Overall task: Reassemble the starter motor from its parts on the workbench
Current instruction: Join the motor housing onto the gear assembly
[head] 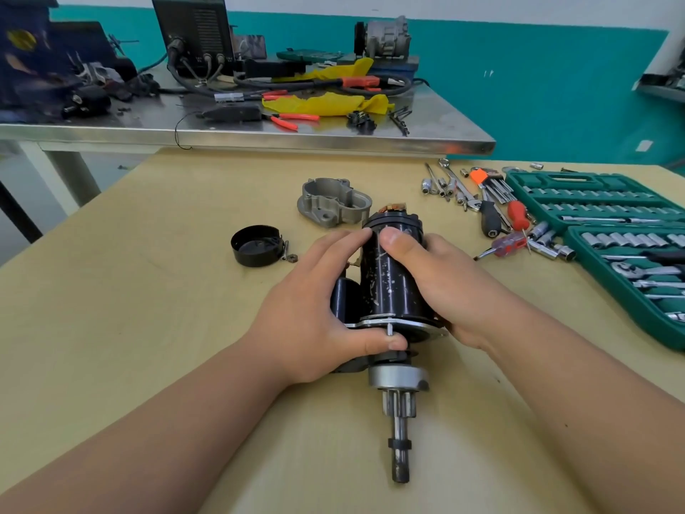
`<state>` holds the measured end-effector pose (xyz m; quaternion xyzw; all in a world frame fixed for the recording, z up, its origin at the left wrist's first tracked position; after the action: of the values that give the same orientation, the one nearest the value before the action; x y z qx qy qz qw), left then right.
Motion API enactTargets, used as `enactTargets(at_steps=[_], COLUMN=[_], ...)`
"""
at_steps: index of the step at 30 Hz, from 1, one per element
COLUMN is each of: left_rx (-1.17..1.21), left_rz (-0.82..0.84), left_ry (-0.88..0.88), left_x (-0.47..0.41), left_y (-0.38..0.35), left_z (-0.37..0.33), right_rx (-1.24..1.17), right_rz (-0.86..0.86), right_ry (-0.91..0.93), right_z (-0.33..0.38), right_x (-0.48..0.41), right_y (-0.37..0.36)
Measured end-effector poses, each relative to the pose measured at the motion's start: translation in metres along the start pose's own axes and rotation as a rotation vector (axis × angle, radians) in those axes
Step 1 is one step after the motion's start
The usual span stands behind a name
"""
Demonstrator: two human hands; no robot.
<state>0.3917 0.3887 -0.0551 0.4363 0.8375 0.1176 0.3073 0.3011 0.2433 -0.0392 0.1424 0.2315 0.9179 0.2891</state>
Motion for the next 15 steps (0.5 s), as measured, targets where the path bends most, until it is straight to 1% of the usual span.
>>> enactTargets(at_steps=[4, 12, 15], left_rx=[-0.019, 0.003, 0.019], left_rz=[0.008, 0.039, 0.025], left_ry=[-0.016, -0.047, -0.045], left_x=[0.000, -0.002, -0.001], left_y=[-0.002, -0.001, -0.001], left_z=[-0.001, 0.000, 0.000], right_rx=[-0.050, 0.114, 0.113], right_rz=[-0.015, -0.039, -0.012], right_ry=[0.016, 0.026, 0.032], right_z=[-0.005, 0.002, 0.002], right_x=[0.003, 0.011, 0.012], right_y=[-0.001, 0.002, 0.004])
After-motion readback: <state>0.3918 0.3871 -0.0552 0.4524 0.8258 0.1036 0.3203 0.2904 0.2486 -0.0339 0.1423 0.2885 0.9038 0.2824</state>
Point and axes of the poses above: each hand's wrist, its own x-axis away from the middle knuckle, its own y-axis out of the back of the hand, z = x × y, the point moved 2 cm from there along -x, towards the middle knuckle, and after that the axes turned 14 degrees about x, right-handed, at the moved point
